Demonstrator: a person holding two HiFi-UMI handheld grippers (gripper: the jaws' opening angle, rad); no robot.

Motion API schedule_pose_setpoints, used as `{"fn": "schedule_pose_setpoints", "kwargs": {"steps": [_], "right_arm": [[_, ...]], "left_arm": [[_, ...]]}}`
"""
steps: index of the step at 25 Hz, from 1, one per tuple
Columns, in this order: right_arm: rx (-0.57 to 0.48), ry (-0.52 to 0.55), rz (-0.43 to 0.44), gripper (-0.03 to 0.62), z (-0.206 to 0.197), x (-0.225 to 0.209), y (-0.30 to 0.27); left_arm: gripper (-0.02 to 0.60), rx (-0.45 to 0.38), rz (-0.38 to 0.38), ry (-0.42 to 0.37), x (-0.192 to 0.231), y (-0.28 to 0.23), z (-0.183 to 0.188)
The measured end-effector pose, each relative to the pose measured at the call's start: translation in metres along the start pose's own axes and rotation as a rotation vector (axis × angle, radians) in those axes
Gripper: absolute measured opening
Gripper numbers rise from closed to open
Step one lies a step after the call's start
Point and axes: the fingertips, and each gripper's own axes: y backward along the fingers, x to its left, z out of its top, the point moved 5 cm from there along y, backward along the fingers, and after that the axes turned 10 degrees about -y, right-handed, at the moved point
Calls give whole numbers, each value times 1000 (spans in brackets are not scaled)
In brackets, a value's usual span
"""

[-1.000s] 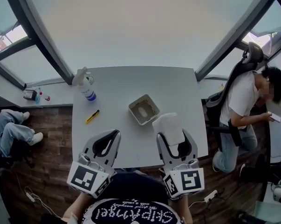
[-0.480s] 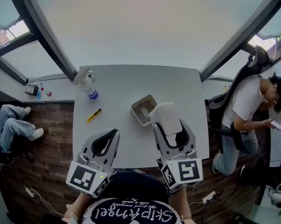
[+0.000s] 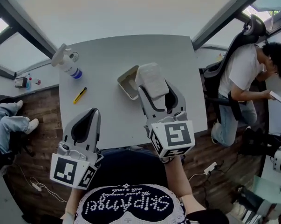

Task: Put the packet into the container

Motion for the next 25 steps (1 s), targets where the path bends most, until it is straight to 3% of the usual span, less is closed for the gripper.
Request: {"fn": "schedule_pose_setpoints", "kwargs": {"steps": [6, 25], "right_arm": [[57, -35, 32, 279, -22, 6, -15], [105, -49, 20, 279, -48, -18, -42]], "left_arm": [[8, 35, -3, 10, -5, 2, -6], [8, 42, -15, 19, -18, -10, -8]]}}
